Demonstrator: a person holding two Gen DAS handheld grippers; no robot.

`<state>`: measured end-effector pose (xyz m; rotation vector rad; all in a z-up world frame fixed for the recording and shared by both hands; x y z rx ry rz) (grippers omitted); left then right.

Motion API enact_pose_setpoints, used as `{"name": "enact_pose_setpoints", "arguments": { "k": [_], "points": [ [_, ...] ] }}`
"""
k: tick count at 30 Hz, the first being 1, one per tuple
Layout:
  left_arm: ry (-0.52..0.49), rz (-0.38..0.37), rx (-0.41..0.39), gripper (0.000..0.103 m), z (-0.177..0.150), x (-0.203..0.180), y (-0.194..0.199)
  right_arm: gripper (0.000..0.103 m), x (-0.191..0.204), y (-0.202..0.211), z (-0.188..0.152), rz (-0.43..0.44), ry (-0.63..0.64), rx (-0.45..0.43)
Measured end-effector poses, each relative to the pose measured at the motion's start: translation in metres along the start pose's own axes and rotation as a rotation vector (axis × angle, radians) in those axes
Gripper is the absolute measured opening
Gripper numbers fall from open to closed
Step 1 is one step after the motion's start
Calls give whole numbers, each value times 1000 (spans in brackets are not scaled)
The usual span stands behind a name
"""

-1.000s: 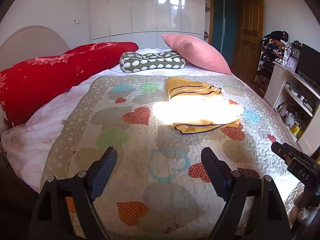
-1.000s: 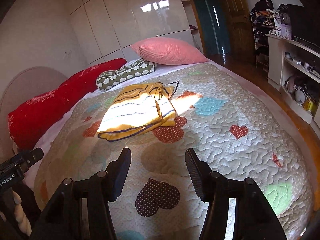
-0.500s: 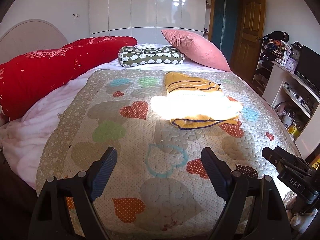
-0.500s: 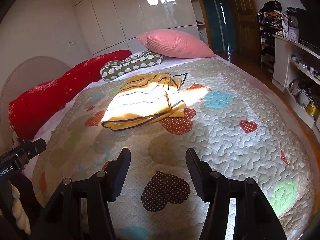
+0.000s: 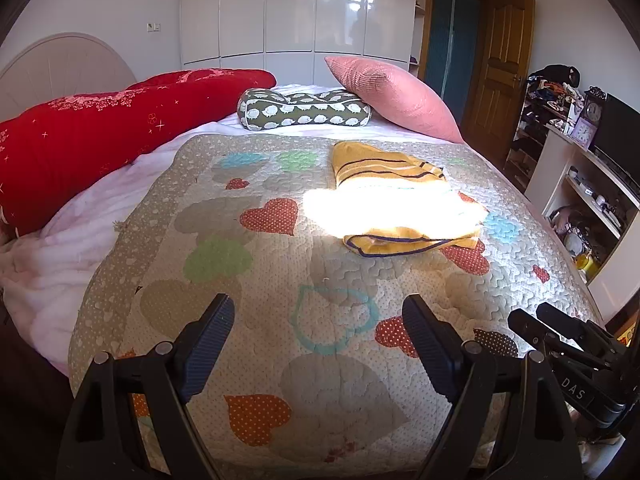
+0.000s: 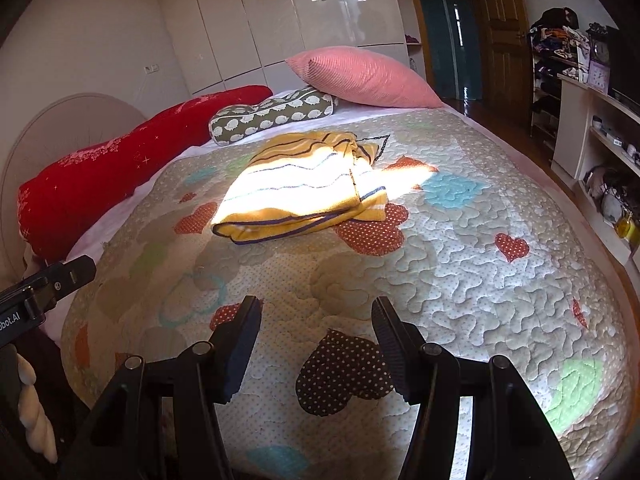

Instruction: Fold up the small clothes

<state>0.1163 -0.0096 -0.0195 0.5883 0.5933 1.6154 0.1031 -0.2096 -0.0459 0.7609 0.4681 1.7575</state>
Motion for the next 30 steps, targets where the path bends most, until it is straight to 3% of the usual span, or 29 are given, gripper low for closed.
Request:
{"name": "enact_pose_setpoints", "arguments": {
  "k": [7,12,18,21,30],
  "points": [
    [-1,-6,17,85,-3,1,-7,62,8,-9,-7,6,18,29],
    [1,-40,89,85,0,9,-38,62,2,-20,-5,43,5,61],
    [-15,-116,187,85,32,8,-102,70,-37,-49,56,154,-77,92],
    [23,-194,252,85,53,-1,-140,76,-65,-73,95,184,-152,107],
    [155,-344,409,85,95,-24,-227,79,-109,-160,166,328,-437,146]
  ]
}}
Point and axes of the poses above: each gripper's, at about its wrist camera, not at the fingertips, and y roughly against the way its jaws point, x to its left, z to its top, the point moved 9 cm from there along -y, roughly the way its jaws point, and after that the axes turned 7 degrees about z, right-handed, at the moved point
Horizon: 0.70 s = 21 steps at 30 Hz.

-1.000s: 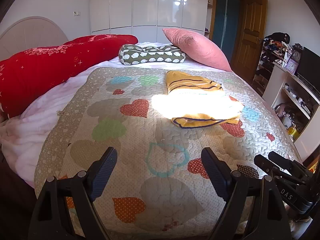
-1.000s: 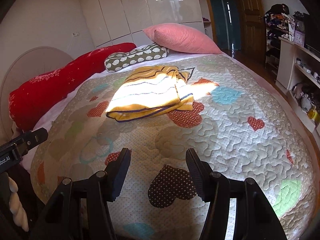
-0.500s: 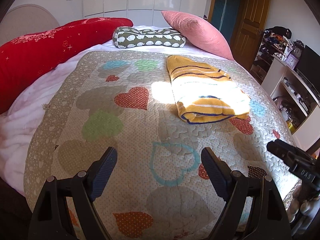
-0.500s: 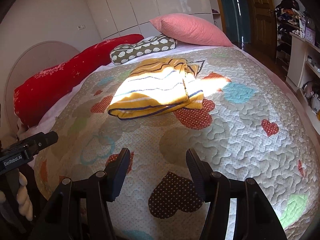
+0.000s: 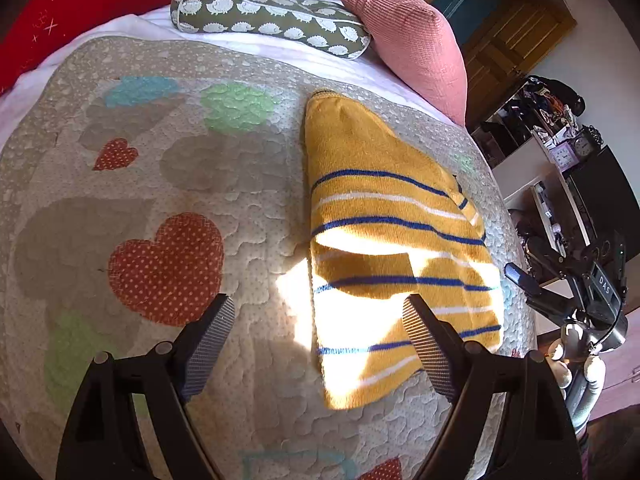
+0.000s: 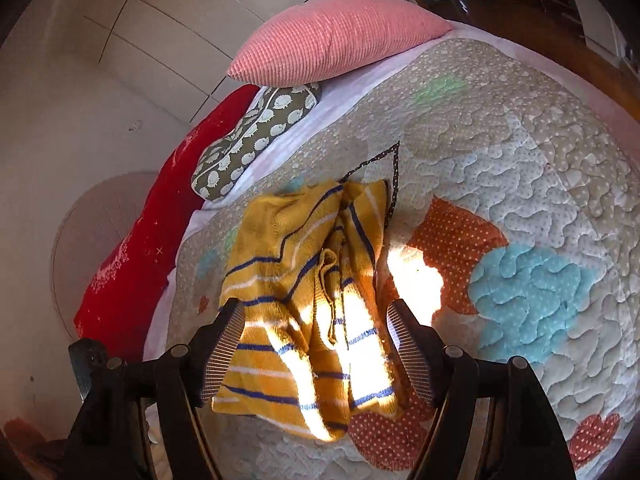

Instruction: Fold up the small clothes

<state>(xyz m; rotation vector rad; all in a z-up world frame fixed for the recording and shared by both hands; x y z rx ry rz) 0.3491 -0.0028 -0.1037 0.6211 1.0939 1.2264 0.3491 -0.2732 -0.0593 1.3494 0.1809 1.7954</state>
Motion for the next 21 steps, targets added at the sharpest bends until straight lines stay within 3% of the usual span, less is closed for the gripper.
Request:
{"name": "enact_pose_setpoints", "arguments": {
  "k": [5,9,14,15,16,19,21],
  "points": [
    [31,-98,67,85,16,-5,-37,79,-23,-42,15,-7,-40,60],
    [-14,-190,84,85,24,-27,-56,79,-27,-70,19,53,-54,93],
    [-11,-199,121,82,24,-47,-82,81,-26,-115,10,92,-53,168],
    [-13,-197,117,75,23,-49,-80,75,-24,-117,11,91,-51,141],
    [-12,-190,115,64,22,-50,-78,57,-21,-117,12,102,-57,127],
    [1,-216,114,46,23,-50,-61,45,-6,-113,9,128,-65,118],
    [11,-217,100,46,25,-48,-43,44,11,-108,7,150,-46,121]
  ]
}}
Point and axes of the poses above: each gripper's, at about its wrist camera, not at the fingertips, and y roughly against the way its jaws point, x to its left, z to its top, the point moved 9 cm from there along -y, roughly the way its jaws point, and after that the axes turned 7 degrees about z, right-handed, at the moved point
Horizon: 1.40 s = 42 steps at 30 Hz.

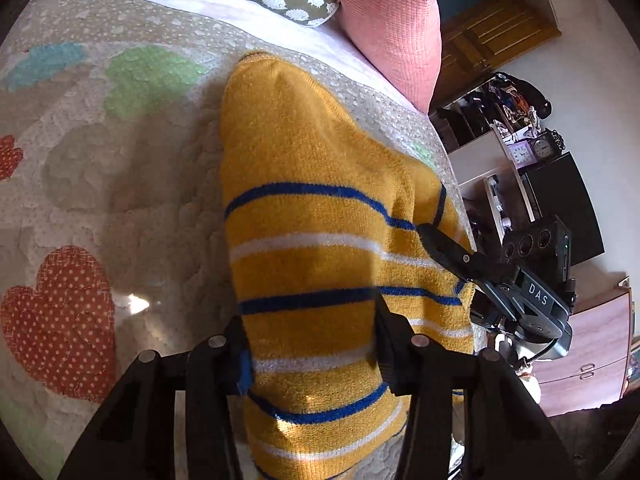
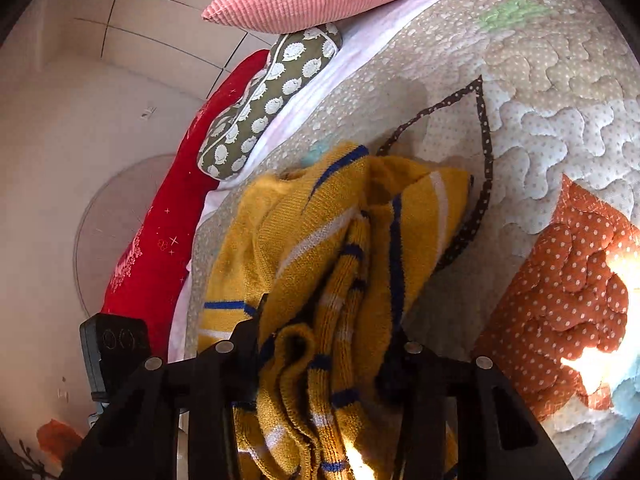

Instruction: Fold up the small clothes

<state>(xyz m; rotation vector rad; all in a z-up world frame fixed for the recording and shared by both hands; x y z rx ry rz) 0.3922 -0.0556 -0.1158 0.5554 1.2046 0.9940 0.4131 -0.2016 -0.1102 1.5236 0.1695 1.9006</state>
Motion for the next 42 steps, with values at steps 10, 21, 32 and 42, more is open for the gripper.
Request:
{"name": "enact_pose_setpoints", "arguments": {
  "k": [10,21,32,42],
  "points": [
    [7,196,-69,50,-36,46,55,44,60,-19,-51,68,72,44],
    [50,233,-245,57,-85,76,125,57,77,24,-68,-230,306,-72],
    [17,383,-413,61,-165,75,198,16,95,-3,-133,-224,350,62],
    [2,479,-466,68,-195,87,225,12,63,4,-122,-402,344,35]
  ]
}}
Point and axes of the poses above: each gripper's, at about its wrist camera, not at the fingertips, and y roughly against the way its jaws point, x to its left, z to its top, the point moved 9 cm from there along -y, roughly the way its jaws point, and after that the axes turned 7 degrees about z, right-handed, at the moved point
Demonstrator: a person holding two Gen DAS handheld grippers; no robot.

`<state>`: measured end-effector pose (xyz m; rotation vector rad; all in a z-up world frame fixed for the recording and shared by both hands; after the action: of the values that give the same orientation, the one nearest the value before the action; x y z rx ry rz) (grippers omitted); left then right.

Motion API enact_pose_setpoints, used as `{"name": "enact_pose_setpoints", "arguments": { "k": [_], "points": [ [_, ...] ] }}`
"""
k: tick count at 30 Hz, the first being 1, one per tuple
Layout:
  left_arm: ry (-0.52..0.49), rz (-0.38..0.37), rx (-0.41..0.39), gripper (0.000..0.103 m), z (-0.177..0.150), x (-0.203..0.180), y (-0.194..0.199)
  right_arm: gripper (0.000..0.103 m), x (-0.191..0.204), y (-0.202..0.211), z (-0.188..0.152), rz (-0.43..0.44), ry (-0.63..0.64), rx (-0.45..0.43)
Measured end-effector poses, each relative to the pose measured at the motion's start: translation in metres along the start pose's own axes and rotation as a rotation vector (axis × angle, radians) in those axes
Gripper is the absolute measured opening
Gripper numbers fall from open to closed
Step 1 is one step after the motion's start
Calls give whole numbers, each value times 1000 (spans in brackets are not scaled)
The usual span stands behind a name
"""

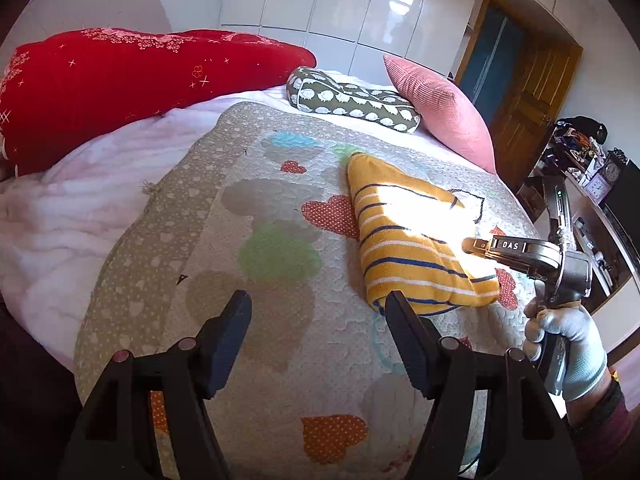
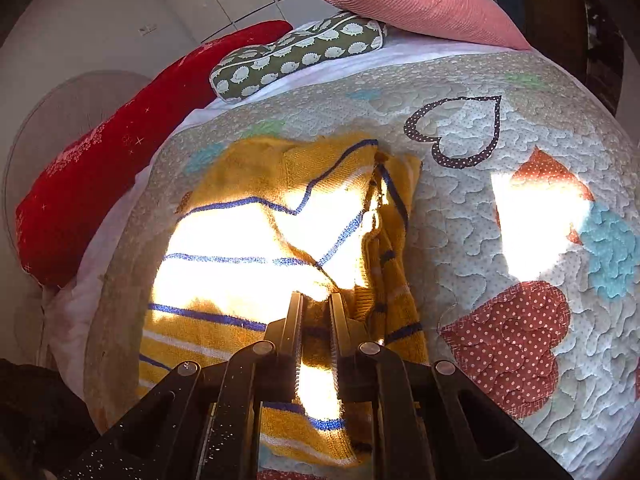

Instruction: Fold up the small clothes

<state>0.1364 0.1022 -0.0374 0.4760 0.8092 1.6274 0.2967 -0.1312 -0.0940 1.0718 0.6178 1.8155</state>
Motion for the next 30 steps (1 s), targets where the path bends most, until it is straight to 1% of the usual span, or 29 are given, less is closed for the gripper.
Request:
{"name": "enact_pose_setpoints", "arguments": {
  "k": [2,4,7,10,12,13,14,15,16,18,20,22,24,25,26,28,30],
  "points": [
    [6,-1,-2,69,-1,3,1,17,7,11,4,-24,19,-35],
    [15,-6,1,69,-1,5,1,24,11,24,10,-14,19,-86],
    [24,-9,3,69,-2,5,0,27,7,31,21,-2,-16,-130],
    [20,-19,12,69,-6,0,-2,27,-2,15,27,-2,-50,-101],
    [4,-17,22,69,-9,-2,-5,29,-5,-5,27,28,-69,-49],
    [-1,-17,23,69,-10,-3,-5,26,-4,-12,26,51,-79,-33],
    [-5,-16,22,69,-10,-3,-6,18,-2,-15,28,73,-78,-32],
    [-7,-13,19,69,-11,-2,-6,7,0,-13,31,76,-65,-42],
    [-9,-9,19,69,-11,-2,-8,7,1,-10,36,53,-52,-50],
    [-7,-9,25,69,-12,-1,-11,7,-4,-4,47,-20,-31,-70],
    [-2,-16,36,69,-14,-1,-14,7,-11,-6,59,-85,-17,-71],
    [-6,-16,41,69,-16,-1,-15,7,-15,-13,63,-150,16,-51],
    [-10,-13,41,69,-17,0,-14,8,-18,-25,59,-203,66,-3],
    [-14,-9,39,69,-17,0,-13,8,-17,-31,56,-210,84,22],
    [-18,-4,36,69,-17,2,-12,9,-15,-30,56,-210,93,20],
    [-21,14,28,69,-17,5,-11,12,-10,-16,56,-183,77,-15],
    [-15,21,27,69,-16,7,-10,17,-2,8,57,-171,54,-87]
  ]
}}
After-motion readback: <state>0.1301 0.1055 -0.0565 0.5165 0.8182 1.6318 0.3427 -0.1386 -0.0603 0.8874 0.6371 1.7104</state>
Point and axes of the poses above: each gripper's, at about its wrist camera, not at the fingertips, and y roughly against the way its jaws point, x to its left, z to its top, the point moved 9 cm from there along -y, roughly the way its jaws point, and after that the axes turned 7 degrees about z, right-handed, at the moved point
